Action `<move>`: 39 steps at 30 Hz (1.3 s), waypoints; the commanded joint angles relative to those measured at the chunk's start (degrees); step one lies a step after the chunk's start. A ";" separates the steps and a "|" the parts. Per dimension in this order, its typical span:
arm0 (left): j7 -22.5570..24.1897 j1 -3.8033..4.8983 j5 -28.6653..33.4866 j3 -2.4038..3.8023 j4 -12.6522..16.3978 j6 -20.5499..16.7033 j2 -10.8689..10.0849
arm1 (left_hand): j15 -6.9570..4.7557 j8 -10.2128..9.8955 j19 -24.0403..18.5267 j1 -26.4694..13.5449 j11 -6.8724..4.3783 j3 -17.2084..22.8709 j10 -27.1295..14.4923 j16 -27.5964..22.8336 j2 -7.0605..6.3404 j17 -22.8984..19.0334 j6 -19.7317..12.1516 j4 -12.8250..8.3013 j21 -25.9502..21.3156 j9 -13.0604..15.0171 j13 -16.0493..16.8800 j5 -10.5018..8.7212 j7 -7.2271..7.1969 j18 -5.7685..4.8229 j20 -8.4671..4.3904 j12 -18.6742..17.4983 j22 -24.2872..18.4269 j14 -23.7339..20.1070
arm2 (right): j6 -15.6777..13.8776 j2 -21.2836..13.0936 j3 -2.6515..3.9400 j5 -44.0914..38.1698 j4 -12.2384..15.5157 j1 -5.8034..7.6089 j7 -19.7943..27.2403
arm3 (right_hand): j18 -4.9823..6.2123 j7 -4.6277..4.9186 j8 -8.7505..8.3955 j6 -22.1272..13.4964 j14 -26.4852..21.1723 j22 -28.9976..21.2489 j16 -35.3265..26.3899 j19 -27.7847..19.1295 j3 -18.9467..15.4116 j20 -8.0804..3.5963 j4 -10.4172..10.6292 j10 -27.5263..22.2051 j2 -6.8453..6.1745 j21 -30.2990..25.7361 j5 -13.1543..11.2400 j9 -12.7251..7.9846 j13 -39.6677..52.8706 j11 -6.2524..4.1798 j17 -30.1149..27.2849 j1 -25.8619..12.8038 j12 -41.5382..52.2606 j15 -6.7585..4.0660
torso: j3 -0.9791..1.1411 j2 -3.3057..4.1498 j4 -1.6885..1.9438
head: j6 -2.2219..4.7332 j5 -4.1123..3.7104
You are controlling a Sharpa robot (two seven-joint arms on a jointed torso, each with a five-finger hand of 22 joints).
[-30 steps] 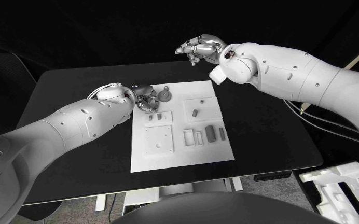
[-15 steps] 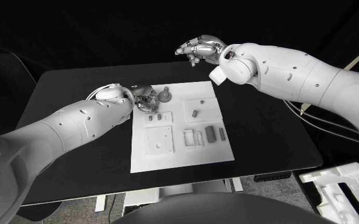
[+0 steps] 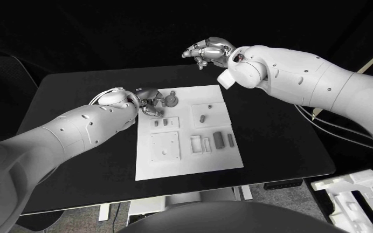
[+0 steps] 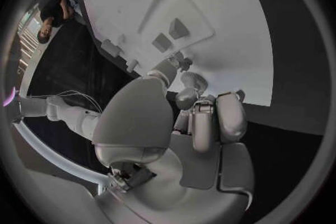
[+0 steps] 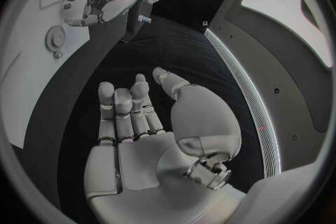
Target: Assemble the parts on the task board
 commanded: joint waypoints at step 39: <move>2.79 1.70 33.47 5.05 19.49 -3.00 -16.91 | 6.35 4.29 -20.86 -3.33 6.72 3.06 -10.29 -32.41 1.03 -18.16 11.79 1.00 -16.17 3.62 -18.73 0.03 4.64 -1.37 4.40 -30.78 -16.78 -18.62 | -6.15 0.47 0.02 -16.58 -13.29 -4.92 4.76 | 0.49 0.24 0.58 0.10 0.23 0.15 0.46 -0.15 0.68 -0.29 -1.48 -0.01 -1.52 6.47 -0.17 0.12 0.17 -0.29 0.14 0.68 0.62 -0.47 | -0.40 -4.37 2.01 | 2.09 -0.40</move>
